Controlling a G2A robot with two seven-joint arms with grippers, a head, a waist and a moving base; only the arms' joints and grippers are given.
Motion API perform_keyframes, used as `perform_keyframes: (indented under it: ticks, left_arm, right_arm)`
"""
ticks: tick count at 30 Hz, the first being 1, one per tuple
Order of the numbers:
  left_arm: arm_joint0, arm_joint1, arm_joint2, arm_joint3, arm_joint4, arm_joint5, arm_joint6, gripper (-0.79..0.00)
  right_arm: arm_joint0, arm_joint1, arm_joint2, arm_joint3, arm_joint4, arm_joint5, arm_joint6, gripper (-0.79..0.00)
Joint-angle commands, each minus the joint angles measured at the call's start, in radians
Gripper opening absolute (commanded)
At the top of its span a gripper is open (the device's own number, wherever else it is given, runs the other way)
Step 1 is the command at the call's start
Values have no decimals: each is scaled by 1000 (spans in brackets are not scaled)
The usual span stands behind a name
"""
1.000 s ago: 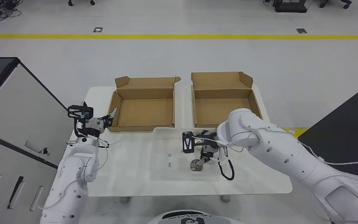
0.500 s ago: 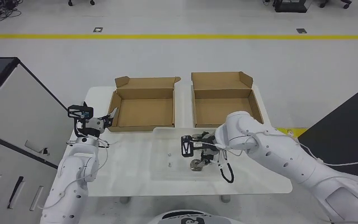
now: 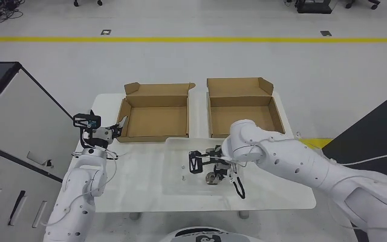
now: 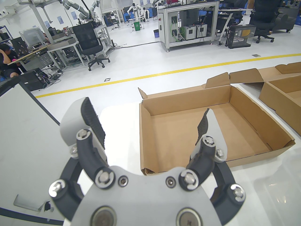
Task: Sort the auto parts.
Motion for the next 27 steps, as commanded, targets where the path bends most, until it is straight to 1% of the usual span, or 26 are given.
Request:
perform_keyframes:
  ticks: [1, 9, 10, 11, 12, 16, 18, 20, 22, 27]
  left_arm:
    - [0, 0, 0, 0, 0, 0, 0, 0]
    - [0, 0, 0, 0, 0, 0, 0, 0]
    - [0, 0, 0, 0, 0, 0, 0, 0]
    - [0, 0, 0, 0, 0, 0, 0, 0]
    - [0, 0, 0, 0, 0, 0, 0, 0]
    - [0, 0, 0, 0, 0, 0, 0, 0]
    - [0, 0, 0, 0, 0, 0, 0, 0]
    - [0, 0, 0, 0, 0, 0, 0, 0]
    - [0, 0, 0, 0, 0, 0, 0, 0]
    - [0, 0, 0, 0, 0, 0, 0, 0]
  right_arm:
    - [21, -14, -25, 19, 12, 3, 3, 0]
    - [89, -70, -122, 89, 68, 23, 23, 0]
    - [96, -76, -132, 97, 73, 25, 25, -95]
    - [102, -82, -143, 105, 77, 27, 27, -123]
    - [107, -87, -148, 112, 82, 29, 29, -114]
    - [97, -105, -148, 129, 79, 43, 43, -172]
    - [91, -113, -148, 138, 74, 50, 50, -182]
    - [85, -120, -148, 145, 69, 56, 56, -209]
    - [81, -126, -148, 152, 66, 61, 61, -259]
    - [72, -138, -148, 161, 58, 74, 74, -277]
